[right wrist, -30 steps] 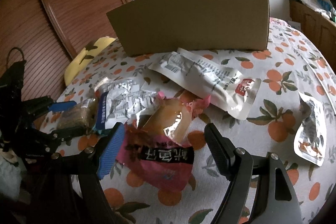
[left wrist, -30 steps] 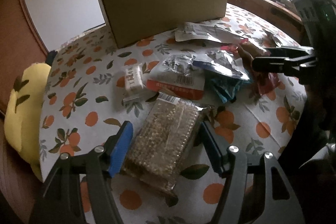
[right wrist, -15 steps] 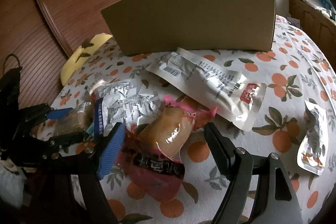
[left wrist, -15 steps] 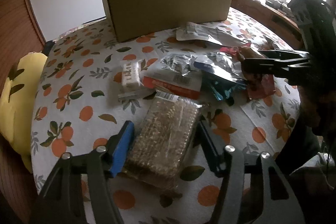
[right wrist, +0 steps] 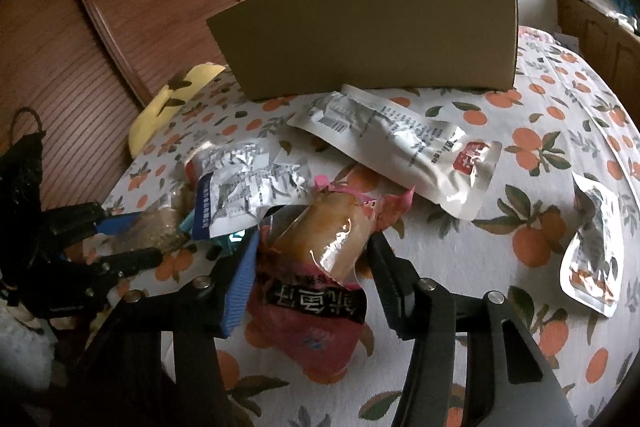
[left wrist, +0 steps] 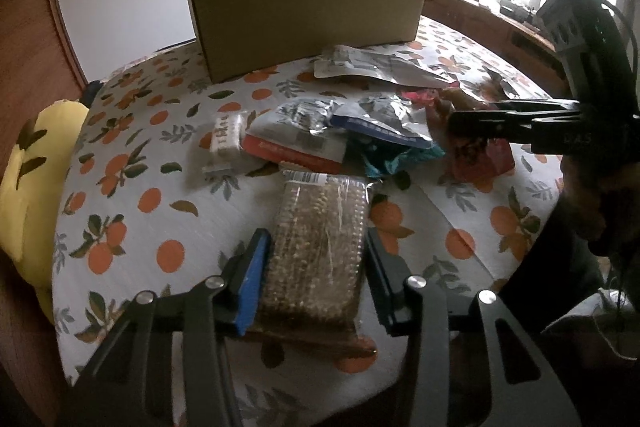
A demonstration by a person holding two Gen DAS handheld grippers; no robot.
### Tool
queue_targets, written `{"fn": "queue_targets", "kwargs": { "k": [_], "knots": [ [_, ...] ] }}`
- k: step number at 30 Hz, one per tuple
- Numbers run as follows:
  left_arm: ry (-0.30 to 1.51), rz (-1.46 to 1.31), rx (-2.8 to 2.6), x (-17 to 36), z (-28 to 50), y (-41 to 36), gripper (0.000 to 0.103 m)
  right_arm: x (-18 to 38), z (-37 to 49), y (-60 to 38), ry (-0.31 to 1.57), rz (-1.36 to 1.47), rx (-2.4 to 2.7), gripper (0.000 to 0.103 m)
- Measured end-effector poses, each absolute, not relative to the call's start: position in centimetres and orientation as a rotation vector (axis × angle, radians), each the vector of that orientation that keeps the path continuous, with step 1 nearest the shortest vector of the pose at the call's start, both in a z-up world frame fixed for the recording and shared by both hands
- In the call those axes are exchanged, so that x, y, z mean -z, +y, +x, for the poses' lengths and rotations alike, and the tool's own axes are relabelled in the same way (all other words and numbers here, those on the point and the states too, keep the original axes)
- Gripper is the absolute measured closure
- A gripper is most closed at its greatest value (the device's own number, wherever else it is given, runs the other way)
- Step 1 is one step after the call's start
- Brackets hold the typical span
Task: Organize snacks
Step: 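Grasp the clear granola bar with the left gripper while the right grasps the pink sausage pack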
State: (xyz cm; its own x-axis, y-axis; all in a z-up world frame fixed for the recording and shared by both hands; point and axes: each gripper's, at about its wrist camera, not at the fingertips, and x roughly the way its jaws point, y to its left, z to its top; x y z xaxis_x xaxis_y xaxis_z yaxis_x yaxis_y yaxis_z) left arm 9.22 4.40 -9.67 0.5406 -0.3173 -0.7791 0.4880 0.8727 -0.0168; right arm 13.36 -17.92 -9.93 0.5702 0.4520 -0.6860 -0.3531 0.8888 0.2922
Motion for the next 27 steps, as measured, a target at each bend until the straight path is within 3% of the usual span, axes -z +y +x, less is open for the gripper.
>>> {"fn": "queue_targets", "kwargs": {
  "k": [27],
  "knots": [
    [0.811,0.146,0.440,8.1,8.0,4.0,0.060,7.8,10.4,-18.5,0.756,0.123,-0.483,0.047]
  ]
}}
